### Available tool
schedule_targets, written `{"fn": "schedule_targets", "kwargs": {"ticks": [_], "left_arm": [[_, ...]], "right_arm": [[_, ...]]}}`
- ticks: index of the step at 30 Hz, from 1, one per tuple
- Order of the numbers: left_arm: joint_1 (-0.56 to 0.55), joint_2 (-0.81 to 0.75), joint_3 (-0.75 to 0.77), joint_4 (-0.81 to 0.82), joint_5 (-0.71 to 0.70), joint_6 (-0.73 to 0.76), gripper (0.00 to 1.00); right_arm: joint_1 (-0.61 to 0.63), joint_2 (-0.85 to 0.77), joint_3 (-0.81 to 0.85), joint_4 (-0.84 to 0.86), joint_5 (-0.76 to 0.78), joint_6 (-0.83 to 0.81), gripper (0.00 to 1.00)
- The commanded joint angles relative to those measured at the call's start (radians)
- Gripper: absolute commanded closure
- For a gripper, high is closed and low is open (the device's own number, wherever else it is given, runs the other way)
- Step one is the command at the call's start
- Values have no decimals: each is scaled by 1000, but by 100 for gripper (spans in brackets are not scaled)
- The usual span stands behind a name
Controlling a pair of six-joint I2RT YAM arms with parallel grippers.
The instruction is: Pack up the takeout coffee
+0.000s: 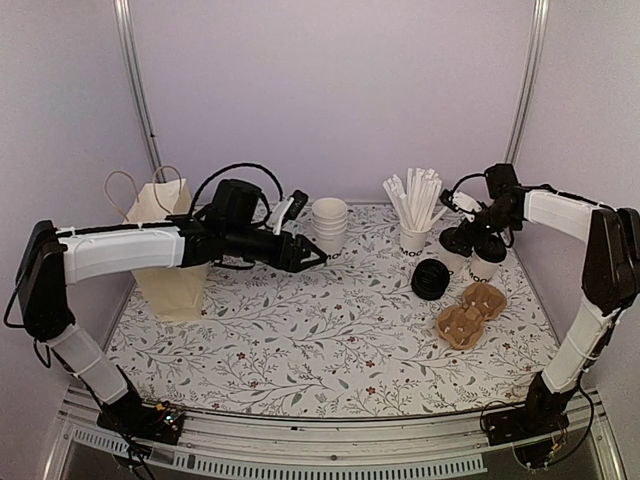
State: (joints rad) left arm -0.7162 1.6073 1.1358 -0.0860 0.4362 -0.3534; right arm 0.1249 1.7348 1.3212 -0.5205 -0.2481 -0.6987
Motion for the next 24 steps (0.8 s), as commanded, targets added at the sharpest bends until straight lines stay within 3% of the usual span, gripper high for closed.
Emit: {"fn": "schedule_targets", "kwargs": {"ticks": [1,5,11,18,24], "left_arm": [[20,-46,47,-57,-16,52,35],[21,-84,115,-154,-58,93,35],[26,-182,243,-365,-277,181,31],[46,-285,405,-567,-621,210,33],[116,-367,492,-727,-899,163,34]], "right_arm": [[-2,-70,16,-8,-29,26,1],[-2,-118,18,-47,-32,37,1],[-3,-263,-37,-86,-82,56,1],[-2,-410,-147,-99,-306,82,1],[-2,-436,-240,-48,-521,99,2]]}}
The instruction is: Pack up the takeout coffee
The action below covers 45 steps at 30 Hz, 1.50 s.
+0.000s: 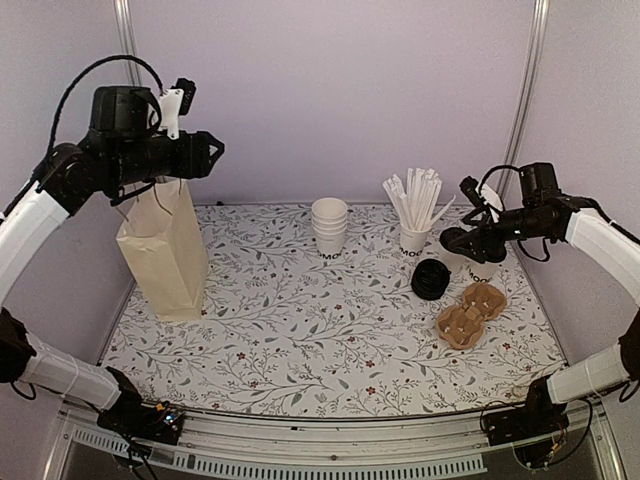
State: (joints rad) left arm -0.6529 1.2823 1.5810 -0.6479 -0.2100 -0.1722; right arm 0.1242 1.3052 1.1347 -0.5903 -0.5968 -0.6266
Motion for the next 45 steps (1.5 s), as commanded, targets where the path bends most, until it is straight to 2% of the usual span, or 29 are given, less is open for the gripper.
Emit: {"fn": "schedule_targets", "kwargs": {"ticks": [1,4,8,13,19,22,30,35,40,45], "left_arm": [[70,-55,55,-195,-289,-27,35],[164,-104,47,-244,-351,-58,37],[336,-131,4,-293,-293,-82,39],[563,-114,-65,-315,-60,-101,38],[713,-39,-154,-265,107,-106,35],[789,-10,-197,-196,243,-103,41],[816,66,-227,-96,380,-62,69],[814,81,-231,-77,440,-39,99],[785,27,-222,-53,542,-8,100],[648,-12,-205,-74,650,46,100]], "right_arm": [[-2,-1,-64,34,-183,36,2],[-2,26,-87,49,-219,42,3],[1,46,-104,60,-251,30,4],[16,48,-103,47,-293,24,5],[76,72,-87,-3,-300,-6,7],[92,76,-80,-12,-308,-11,7],[101,64,-95,-5,-304,-13,8],[100,52,-97,0,-277,-10,8],[99,45,-65,-26,-212,-7,8],[98,42,-15,-109,-80,-20,8]]}}
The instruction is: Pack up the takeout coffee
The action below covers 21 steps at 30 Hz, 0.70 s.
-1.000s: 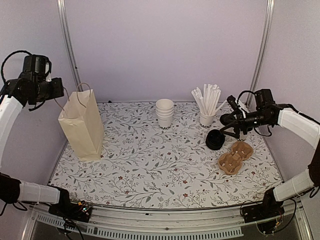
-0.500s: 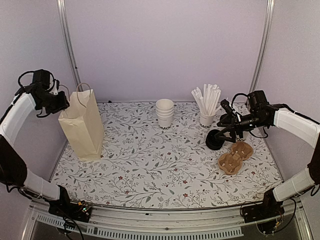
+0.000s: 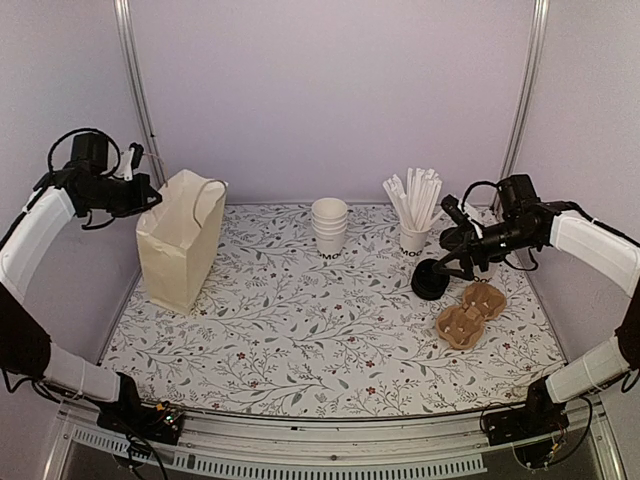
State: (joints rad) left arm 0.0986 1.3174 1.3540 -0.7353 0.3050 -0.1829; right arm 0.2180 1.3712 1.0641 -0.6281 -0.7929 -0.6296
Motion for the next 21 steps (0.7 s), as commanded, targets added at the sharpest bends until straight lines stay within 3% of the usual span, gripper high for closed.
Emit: {"fn": "schedule_targets", "kwargs": {"ticks": [1,9,14,21], "left_arm": [[-136,-46,33,-4,147,64,100],[-309,-54,23,-52,348,112,100],[-475,-13,38,-69,427,179,100],[-616,156,160,-103,508,275,100]], "right_arm": [[5,-24,63,-85,144,-22,8],[-2,-18,87,-164,303,-18,1],[-7,-35,66,-197,362,-37,1],[-16,-22,37,-321,417,-223,5]]}}
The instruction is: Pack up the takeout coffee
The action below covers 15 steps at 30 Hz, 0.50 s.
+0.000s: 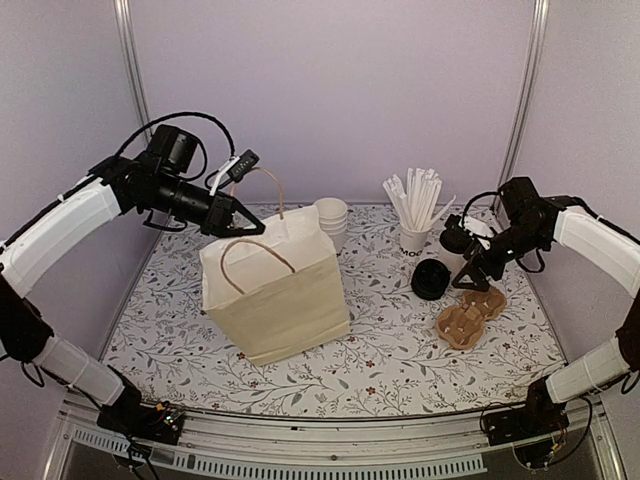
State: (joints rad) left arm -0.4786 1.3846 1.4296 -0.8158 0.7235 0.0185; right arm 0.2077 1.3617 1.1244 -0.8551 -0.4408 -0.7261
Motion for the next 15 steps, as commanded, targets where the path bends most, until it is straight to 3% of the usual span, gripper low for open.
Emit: {"fn": "schedule_targets", "kwargs": {"ticks": [1,10,15], "left_arm": [[-47,118,107,-22,98,79,100],[-62,360,283,-51,92,138,96],[-70,393,333,-40,12,138,65]], "right_arm": [[-6,-11,-36,-102,91,-161,7],[-69,30,-100,-31,279,-271,31],[-105,109,-99,29,359,-288,51]]}}
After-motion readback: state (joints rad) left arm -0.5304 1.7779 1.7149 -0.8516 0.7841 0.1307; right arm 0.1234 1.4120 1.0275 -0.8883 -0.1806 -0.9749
